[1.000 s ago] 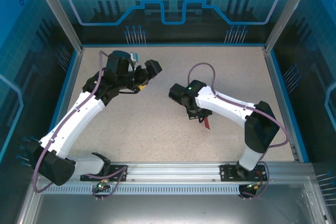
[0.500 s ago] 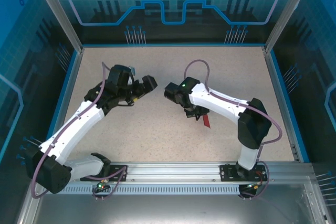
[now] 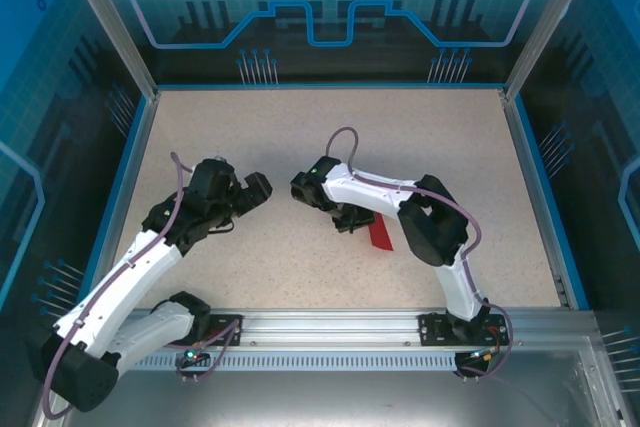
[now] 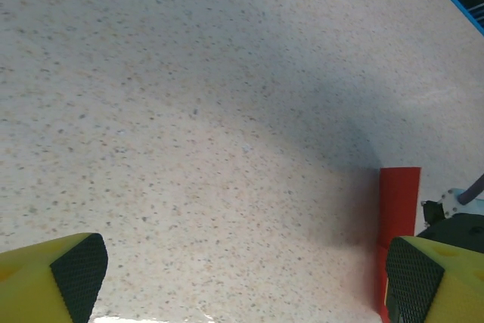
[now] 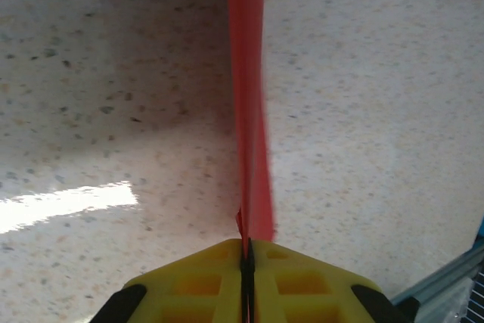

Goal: Fold a paper plane with a square sheet of paper (pick it up from the middle)
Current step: Turn over the paper at the center of the table, then move the paper to the center of the table.

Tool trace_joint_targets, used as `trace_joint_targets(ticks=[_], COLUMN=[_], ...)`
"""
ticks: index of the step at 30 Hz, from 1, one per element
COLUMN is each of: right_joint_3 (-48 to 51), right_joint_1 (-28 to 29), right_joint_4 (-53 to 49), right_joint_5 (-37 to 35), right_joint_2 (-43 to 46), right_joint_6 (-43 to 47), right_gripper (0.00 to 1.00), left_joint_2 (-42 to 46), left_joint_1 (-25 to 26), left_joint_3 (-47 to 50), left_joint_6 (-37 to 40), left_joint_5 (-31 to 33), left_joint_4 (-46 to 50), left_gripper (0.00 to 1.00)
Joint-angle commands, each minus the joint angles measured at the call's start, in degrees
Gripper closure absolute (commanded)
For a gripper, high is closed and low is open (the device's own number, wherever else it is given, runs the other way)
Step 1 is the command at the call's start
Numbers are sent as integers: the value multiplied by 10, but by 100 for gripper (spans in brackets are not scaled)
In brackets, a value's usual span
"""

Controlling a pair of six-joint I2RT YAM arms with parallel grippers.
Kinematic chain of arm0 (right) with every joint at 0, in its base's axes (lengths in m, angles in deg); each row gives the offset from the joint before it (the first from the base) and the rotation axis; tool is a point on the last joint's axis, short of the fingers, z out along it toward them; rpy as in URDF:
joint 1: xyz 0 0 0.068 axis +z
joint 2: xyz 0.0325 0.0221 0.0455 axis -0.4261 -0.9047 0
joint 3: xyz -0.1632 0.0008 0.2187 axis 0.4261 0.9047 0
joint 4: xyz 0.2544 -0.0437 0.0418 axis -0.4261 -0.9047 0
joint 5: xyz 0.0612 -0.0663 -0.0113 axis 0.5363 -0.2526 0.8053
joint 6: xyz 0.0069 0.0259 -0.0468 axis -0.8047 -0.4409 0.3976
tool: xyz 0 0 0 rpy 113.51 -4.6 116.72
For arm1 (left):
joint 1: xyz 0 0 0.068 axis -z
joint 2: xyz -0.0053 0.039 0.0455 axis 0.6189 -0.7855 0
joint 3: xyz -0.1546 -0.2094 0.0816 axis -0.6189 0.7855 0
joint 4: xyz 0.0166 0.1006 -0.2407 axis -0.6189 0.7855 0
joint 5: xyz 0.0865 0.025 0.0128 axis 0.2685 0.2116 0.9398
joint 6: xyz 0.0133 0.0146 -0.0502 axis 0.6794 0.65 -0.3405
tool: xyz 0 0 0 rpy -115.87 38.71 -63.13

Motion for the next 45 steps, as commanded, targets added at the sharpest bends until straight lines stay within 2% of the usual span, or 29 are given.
trace_joint_targets(ticks=[1, 5, 8, 12, 17, 19, 22, 26, 31, 34, 37, 42, 45], right_joint_3=[-10, 6, 33, 105, 239, 327, 424, 475, 502, 511, 539, 545, 559], right_joint_1=[14, 15, 13, -3, -52, -101, -154, -165, -166, -166, -164, -152, -135], right_joint_4=[50, 121, 184, 299, 421, 496, 604, 655, 683, 696, 744, 740, 774], right_joint_5=[41, 92, 129, 203, 261, 330, 420, 446, 419, 407, 404, 372, 365], right_joint_2=[-26, -26, 13, 120, 260, 302, 333, 333, 317, 291, 280, 247, 239], right_joint_6=[14, 44, 69, 106, 143, 140, 131, 139, 124, 107, 78, 36, -5], right_gripper=[90, 85, 70, 55, 58, 68, 78, 80, 80, 84, 83, 84, 84], left_joint_2=[17, 51, 75, 95, 94, 92, 91, 97, 113, 121, 135, 148, 158], left_joint_1=[-4, -5, -5, -4, -4, -3, -3, -2, -2, -2, -2, -2, -2], left_joint_3=[20, 45, 62, 80, 111, 128, 153, 179, 202, 206, 216, 217, 217], left_joint_6=[-5, -12, -15, 7, 22, 21, 22, 26, 27, 22, 20, 24, 25], left_joint_5=[39, 47, 39, -15, -105, -139, -168, -182, -214, -186, -173, -177, -182], left_joint_4=[44, 53, 62, 47, -1, -32, -65, -79, -104, -95, -109, -127, -130], left_gripper=[2, 2, 1, 1, 2, 2, 2, 1, 1, 2, 2, 2, 1])
